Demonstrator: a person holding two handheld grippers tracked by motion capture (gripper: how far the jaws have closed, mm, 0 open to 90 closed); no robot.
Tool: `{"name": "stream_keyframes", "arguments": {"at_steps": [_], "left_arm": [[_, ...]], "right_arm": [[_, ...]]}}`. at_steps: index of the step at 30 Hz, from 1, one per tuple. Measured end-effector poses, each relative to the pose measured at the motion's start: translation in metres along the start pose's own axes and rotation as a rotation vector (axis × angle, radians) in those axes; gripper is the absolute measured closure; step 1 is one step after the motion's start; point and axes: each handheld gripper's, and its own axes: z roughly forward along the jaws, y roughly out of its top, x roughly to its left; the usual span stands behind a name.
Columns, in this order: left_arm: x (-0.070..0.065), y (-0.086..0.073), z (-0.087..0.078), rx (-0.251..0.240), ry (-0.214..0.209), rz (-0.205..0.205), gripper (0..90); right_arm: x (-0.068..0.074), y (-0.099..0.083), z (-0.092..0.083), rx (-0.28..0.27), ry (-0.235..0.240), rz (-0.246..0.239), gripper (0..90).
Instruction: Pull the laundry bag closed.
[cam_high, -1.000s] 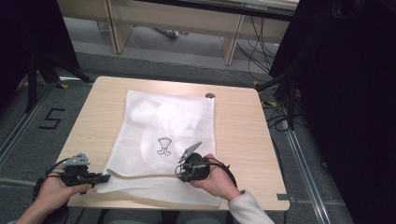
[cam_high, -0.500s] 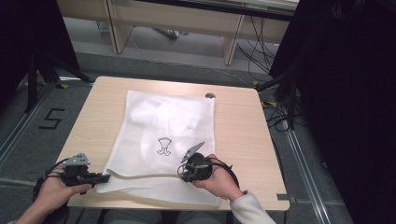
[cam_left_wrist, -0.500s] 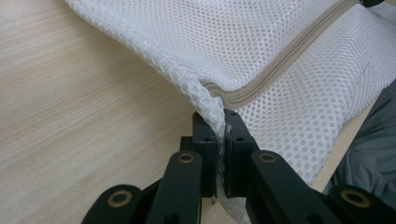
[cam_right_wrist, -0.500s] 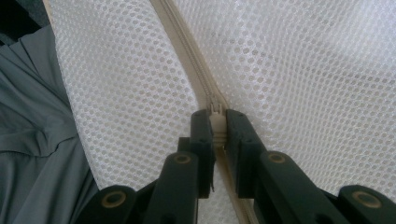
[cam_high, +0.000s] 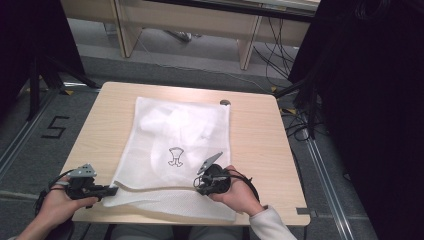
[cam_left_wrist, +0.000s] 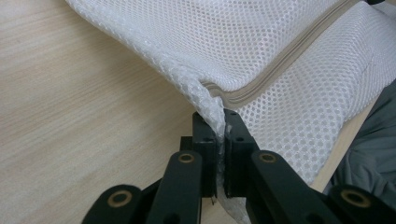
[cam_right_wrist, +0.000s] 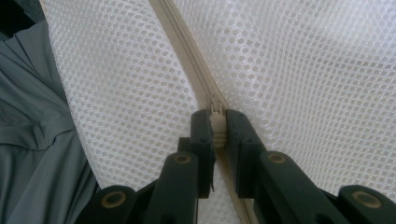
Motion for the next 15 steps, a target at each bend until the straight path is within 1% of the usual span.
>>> {"name": "stream_keyframes", "arguments": {"at_steps": [1, 2, 5, 6, 7, 12, 13, 15], "left_arm": [[0.0002, 0.0001, -0.0002, 0.004, 0.001, 0.005, 84.9], [0.0, -0.0001, -0.0001, 0.001, 0.002, -0.001, 84.9], [0.0, 0.0, 0.0, 0.0, 0.0, 0.001, 84.9], [0.0, -0.0001, 0.0, 0.0, 0.001, 0.0, 84.9], [0.0, -0.0001, 0.0, 0.0, 0.001, -0.001, 84.9], [0.0, -0.0001, 0.0001, -0.001, 0.0, -0.004, 84.9], [0.0, 0.0001, -0.0001, 0.002, 0.0, -0.003, 84.9], [-0.0001, 0.0, 0.0, -0.001, 0.001, -0.003, 84.9]], "right_arm": [[-0.0002, -0.0003, -0.0005, 0.001, 0.003, 0.0, 82.4], [0.0001, -0.0005, -0.0008, 0.004, 0.003, 0.003, 82.4], [-0.0005, -0.0017, -0.0012, 0.001, -0.011, 0.001, 82.4], [-0.0005, -0.0023, -0.002, -0.001, -0.004, 0.008, 82.3], [-0.0006, -0.0027, -0.0024, 0.005, -0.004, 0.007, 82.4], [-0.0026, -0.0064, -0.0043, -0.01, -0.01, 0.008, 82.3], [-0.0027, -0.0072, -0.0054, -0.003, -0.007, 0.015, 82.3], [-0.0036, -0.0086, -0.006, -0.006, -0.01, 0.015, 82.4]]}}
